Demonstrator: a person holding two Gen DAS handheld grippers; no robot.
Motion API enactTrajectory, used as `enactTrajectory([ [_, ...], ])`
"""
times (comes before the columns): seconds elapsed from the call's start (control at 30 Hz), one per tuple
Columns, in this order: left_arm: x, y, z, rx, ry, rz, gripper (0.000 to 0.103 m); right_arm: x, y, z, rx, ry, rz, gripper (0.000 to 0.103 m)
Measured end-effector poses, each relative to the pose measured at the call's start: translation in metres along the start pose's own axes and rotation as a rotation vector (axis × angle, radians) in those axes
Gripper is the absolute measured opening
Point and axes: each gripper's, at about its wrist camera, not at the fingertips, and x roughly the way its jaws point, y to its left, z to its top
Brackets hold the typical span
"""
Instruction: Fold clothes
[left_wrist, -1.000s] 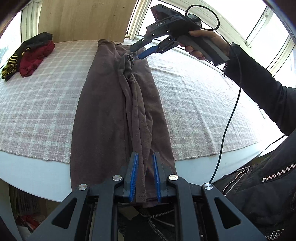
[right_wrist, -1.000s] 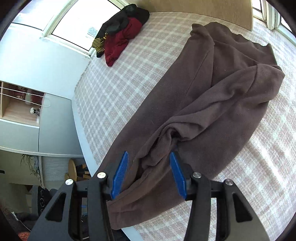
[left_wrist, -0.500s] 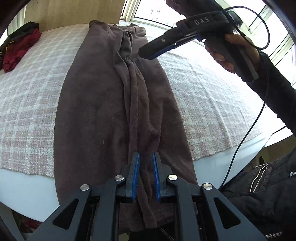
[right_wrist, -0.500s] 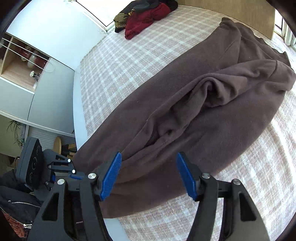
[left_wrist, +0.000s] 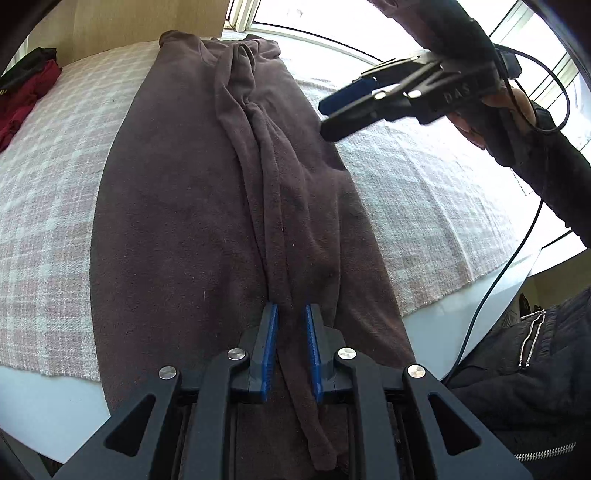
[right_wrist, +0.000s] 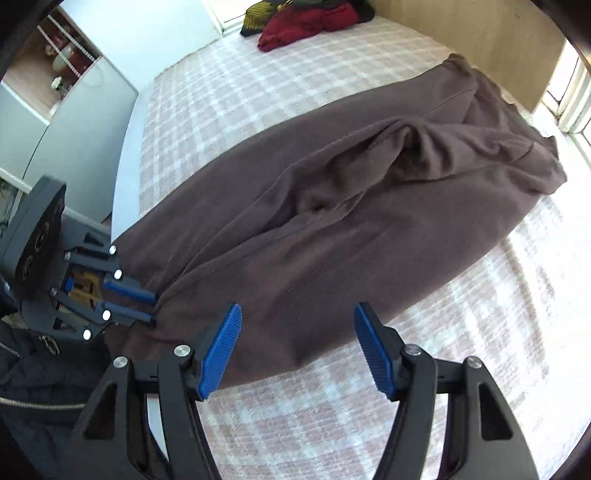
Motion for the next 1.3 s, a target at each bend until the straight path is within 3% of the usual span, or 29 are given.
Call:
enactTrajectory([
  [0.03,0.0,0.001,0.0,-0.008,-0.002,-0.007,0.015,-0.004,-0.014,0.011,0.041,-0.049,-0.037,0.063],
  [0.13,0.0,0.002,0.001,-0.01,-0.003,-0.011,0.015,0.007,-0.036,0.042,0.076,-0.081,-0.041,0.063],
  [0.2,0.001,0.003,0.002,-0.017,-0.003,-0.018,0.015,0.022,-0.034,0.06,0.031,-0.078,-0.079,0.063],
  [0.27,0.001,0.004,0.002,-0.024,-0.003,-0.025,0.015,0.052,-0.033,0.072,0.023,0.0,-0.107,0.067],
  [0.33,-0.001,0.007,0.001,-0.023,-0.002,-0.029,0.015,0.05,-0.03,0.084,-0.005,0.013,-0.11,0.071],
  [0.4,-0.001,0.009,0.001,-0.033,0.0,-0.038,0.015,0.036,-0.035,0.086,0.004,0.054,-0.069,0.071],
  [0.47,-0.004,0.012,0.003,-0.052,0.001,-0.051,0.015,0.007,-0.045,0.088,0.054,0.018,0.033,0.071],
  [0.53,-0.009,0.012,0.004,-0.059,-0.004,-0.052,0.015,-0.022,-0.059,0.099,0.093,-0.083,0.076,0.071],
  [0.6,-0.02,0.01,0.003,-0.054,-0.039,-0.045,0.015,-0.036,-0.077,0.12,0.13,-0.175,-0.006,0.071],
  [0.67,-0.029,0.012,0.005,-0.056,-0.073,-0.021,0.015,-0.028,-0.095,0.154,0.152,-0.21,-0.084,0.071],
  [0.77,-0.037,0.021,0.005,-0.069,-0.1,0.047,0.015,0.0,-0.112,0.2,0.156,-0.214,-0.108,0.068],
  [0.83,-0.039,0.026,0.005,-0.074,-0.1,0.094,0.015,0.031,-0.113,0.216,0.127,-0.167,-0.146,0.066],
  [0.93,-0.028,0.039,0.001,-0.085,-0.04,0.103,0.021,0.079,-0.112,0.215,0.08,-0.06,-0.223,0.066],
  [1.0,-0.02,0.044,-0.004,-0.071,-0.004,0.126,0.021,0.082,-0.102,0.207,0.022,-0.078,-0.283,0.071],
  [1.13,-0.036,0.045,-0.003,-0.02,-0.023,0.112,0.021,0.027,-0.086,0.177,0.097,-0.176,-0.158,0.07],
  [1.2,-0.045,0.05,-0.001,0.016,-0.025,0.097,0.021,-0.008,-0.067,0.141,0.144,-0.227,-0.085,0.07],
  [1.3,-0.056,0.062,-0.001,0.08,-0.011,0.054,0.021,-0.027,-0.02,0.075,0.173,-0.221,-0.007,0.07],
])
